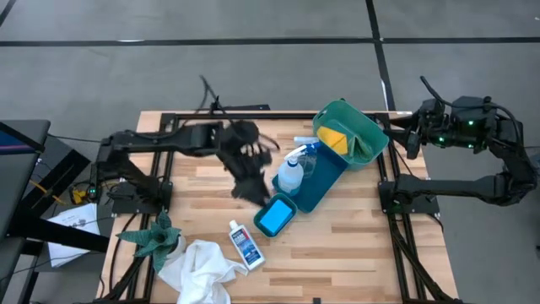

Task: Pick & Place Kitchen Items
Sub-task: Put the white microfiber cloth into the top green bin

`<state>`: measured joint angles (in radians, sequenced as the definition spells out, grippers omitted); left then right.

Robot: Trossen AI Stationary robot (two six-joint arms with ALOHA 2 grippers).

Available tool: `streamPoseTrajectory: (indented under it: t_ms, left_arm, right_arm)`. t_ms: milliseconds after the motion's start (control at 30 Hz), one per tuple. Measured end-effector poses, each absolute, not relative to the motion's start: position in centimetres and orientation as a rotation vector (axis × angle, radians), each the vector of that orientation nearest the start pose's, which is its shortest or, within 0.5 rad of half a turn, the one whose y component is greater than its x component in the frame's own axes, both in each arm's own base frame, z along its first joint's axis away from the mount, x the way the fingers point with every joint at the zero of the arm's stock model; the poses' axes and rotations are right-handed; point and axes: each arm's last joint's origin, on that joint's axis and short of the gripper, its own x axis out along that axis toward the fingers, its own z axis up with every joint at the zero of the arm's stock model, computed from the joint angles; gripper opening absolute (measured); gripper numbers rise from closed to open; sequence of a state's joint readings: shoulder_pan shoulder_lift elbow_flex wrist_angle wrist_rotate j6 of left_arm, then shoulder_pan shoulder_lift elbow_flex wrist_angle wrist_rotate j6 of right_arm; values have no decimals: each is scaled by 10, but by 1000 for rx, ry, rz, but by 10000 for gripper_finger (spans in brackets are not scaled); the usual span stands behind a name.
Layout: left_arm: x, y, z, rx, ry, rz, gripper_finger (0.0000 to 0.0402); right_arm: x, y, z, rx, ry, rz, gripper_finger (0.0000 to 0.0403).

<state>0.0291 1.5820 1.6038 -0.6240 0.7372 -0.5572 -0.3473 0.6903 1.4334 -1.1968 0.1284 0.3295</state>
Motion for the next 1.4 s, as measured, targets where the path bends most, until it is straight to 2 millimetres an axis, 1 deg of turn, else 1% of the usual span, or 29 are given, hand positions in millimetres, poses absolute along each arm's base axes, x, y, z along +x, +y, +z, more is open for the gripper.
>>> streamPoseTrajectory:
  t_ms: [100,200,300,500,667,833,933,1067,1167,1300,1400]
  left_arm:
    - [339,-30,365,-765,928,-540,296]
    - [334,-50,344,-757,1132,-531,296]
    - [333,-68,323,-729,1295,-508,296]
    - [336,-103,284,-681,1548,-495,296]
    - [335,-121,255,-651,1727,-461,296]
    - [333,-133,233,-601,1816,-425,296]
    - [328,-139,226,-572,1836,-421,296]
    - [320,-140,218,-536,1867,-383,296]
    - [316,-142,212,-492,1878,-355,296]
    - [314,-147,201,-456,1843,-362,296]
    - [311,-148,192,-410,1842,-324,296]
  right_arm:
    - [39,-18,438,369,387,-539,228]
    - [37,-17,438,369,389,-532,228]
    - [36,-17,438,357,388,-525,228]
    - [33,-15,438,327,383,-510,228]
    - [30,-14,439,324,369,-500,228]
    - [23,-12,440,322,338,-497,228]
    - [18,-10,440,325,318,-495,228]
    - [14,-8,440,326,303,-494,228]
    - [11,-7,441,328,284,-493,228]
    - [12,-7,442,327,271,-491,228]
    - [12,-7,442,326,272,-491,228]
